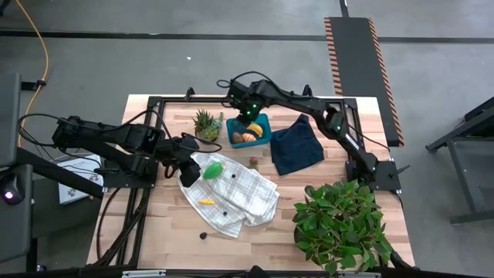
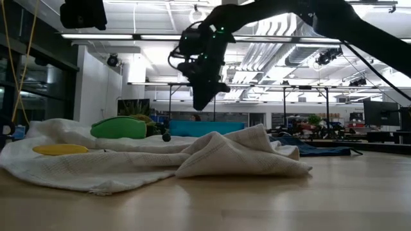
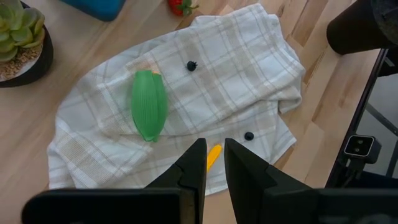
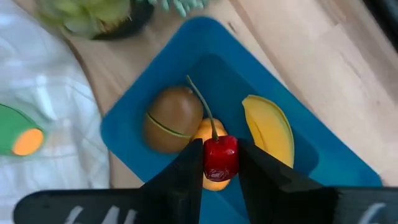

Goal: Pick and placing Produce into tupperware
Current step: Put the cherry into the blue bin

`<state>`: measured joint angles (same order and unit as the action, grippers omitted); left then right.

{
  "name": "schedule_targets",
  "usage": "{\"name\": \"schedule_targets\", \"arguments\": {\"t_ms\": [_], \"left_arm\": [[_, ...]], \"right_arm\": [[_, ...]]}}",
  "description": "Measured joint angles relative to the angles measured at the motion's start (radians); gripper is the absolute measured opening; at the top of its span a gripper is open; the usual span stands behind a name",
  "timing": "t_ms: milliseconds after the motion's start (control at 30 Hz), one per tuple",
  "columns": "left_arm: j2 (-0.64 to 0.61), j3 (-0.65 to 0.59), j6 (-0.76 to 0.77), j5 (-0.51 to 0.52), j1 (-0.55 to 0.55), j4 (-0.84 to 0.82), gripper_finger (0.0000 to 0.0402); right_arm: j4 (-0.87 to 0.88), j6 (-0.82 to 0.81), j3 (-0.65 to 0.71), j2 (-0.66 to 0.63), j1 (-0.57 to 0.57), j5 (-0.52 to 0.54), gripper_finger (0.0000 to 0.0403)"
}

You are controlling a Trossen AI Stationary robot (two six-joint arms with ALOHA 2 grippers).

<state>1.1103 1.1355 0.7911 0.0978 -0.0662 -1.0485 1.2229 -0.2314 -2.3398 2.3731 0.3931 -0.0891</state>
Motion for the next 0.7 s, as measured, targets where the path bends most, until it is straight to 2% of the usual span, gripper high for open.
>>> {"name": "schedule_targets", "arguments": {"t_ms": [700], "left_arm": [[0.000,0.000,0.002,0.000,0.000,0.000,0.0046]], "right_arm": [[0.035,-0.021,0.000,0.039,0.001,-0.036,0.0073]]}}
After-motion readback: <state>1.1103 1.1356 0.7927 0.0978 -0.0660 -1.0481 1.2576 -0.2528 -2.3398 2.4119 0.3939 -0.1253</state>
